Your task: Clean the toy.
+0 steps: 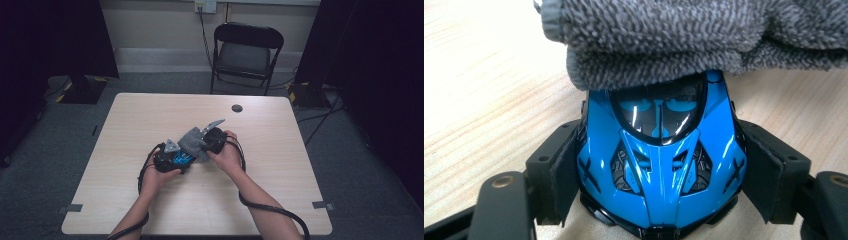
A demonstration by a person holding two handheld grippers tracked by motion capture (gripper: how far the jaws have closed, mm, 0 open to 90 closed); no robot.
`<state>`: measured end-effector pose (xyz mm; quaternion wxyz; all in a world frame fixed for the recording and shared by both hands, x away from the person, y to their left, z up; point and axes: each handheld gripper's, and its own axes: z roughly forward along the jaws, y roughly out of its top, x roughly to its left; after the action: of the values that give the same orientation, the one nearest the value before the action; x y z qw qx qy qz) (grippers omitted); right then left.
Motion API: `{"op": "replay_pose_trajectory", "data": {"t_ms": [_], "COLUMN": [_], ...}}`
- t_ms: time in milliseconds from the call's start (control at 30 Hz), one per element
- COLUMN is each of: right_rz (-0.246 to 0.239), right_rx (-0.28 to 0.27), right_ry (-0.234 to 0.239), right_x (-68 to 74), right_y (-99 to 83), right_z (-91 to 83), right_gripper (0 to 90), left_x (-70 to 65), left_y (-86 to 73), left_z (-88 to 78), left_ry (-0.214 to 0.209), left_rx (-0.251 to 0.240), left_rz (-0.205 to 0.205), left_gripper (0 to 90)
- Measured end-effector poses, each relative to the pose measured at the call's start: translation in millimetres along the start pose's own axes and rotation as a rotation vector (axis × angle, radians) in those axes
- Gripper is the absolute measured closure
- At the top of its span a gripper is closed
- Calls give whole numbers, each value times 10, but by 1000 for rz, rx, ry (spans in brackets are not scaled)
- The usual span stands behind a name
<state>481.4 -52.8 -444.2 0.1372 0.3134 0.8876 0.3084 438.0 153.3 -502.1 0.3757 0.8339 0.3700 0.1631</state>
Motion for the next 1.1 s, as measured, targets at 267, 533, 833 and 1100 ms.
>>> {"op": "replay_pose_trajectory", "data": {"t_ms": [267, 533, 833, 1100], "right_rz": [17, 50, 66, 87], "right_rx": [-8, -12, -3, 1], "right_ry": [-26, -34, -50, -48], "right_x": [-69, -170, -262, -346], "right_y": [13, 36, 44, 26], "right_z": [-8, 2, 20, 28], "right_gripper": [780, 781, 782, 781], "left_x": [1, 0, 0, 1], "left_y": [0, 0, 0, 0], "left_z": [0, 0, 0, 0], "left_ry": [-1, -1, 0, -1], "left_rx": [1, 0, 0, 1], "left_rz": [1, -1, 0, 1], "left_gripper": [256, 256, 256, 256]}}
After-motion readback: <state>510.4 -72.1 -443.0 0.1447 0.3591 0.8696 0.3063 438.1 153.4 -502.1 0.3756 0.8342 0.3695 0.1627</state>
